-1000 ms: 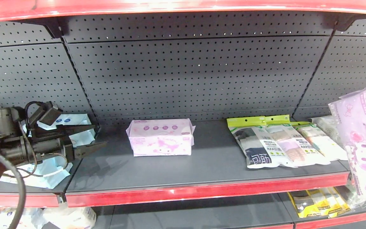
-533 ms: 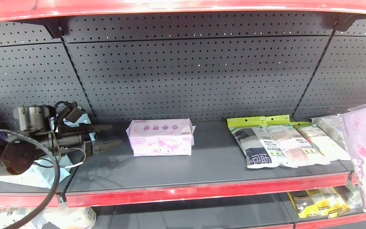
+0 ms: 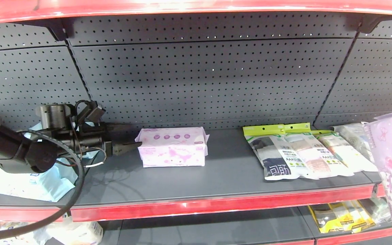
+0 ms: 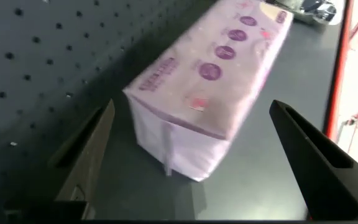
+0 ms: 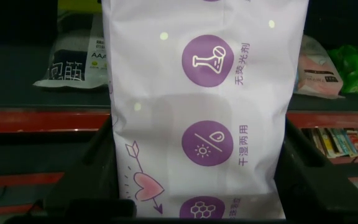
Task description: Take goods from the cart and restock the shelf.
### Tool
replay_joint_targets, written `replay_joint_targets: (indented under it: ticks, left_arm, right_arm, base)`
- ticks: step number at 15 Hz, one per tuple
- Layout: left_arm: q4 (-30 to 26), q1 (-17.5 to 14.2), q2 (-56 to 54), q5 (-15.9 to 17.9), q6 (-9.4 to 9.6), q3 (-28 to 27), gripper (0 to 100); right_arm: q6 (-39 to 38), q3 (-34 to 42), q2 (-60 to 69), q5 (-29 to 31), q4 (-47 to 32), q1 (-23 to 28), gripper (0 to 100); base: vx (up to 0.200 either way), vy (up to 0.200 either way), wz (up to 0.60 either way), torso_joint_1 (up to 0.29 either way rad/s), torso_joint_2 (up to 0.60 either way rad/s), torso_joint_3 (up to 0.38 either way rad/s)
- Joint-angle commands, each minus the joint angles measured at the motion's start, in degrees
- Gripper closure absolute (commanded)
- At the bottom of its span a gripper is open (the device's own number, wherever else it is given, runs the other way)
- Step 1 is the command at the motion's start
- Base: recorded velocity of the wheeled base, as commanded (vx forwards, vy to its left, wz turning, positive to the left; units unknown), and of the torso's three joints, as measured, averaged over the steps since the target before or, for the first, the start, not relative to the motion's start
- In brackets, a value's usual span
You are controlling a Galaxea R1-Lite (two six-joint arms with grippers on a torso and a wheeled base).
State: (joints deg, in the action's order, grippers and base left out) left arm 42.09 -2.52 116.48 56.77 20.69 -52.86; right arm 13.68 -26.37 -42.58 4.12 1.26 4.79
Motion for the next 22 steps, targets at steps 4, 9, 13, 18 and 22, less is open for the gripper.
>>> replay_joint_targets:
  ticks: [4,9,13,18,22]
  left_arm:
    - [0.01,-0.11,2.43,0.71,1.90,-3.30,0]
    - [0.01,-0.11,3.67,3.96,5.06,-4.18,0]
    - [0.01,-0.11,4.81,4.84,6.29,-5.33,0]
    - [0.09,-0.20,4.98,5.98,8.23,-5.59,0]
    - [0.27,-0.64,5.07,7.12,10.16,-5.50,0]
  right_arm:
    - [0.03,-0.26,-0.66,0.01,0.06,-0.04,100]
    - [0.12,-0.09,-1.19,0.10,0.06,0.04,100]
    - [0.21,-0.61,-2.33,0.54,0.06,0.04,100]
    - [0.30,-0.17,-2.59,0.89,0.06,0.04,100]
    - [1.26,-0.35,-3.21,0.98,0.15,0.04,100]
  base:
    - [0.000,0.000,0.00,0.000,0.00,0.000]
    - [0.000,0.000,0.00,0.000,0.00,0.000]
    - [0.000,0.000,0.00,0.000,0.00,0.000]
    - [0.000,0.000,0.00,0.000,0.00,0.000]
    - [0.000,0.000,0.00,0.000,0.00,0.000]
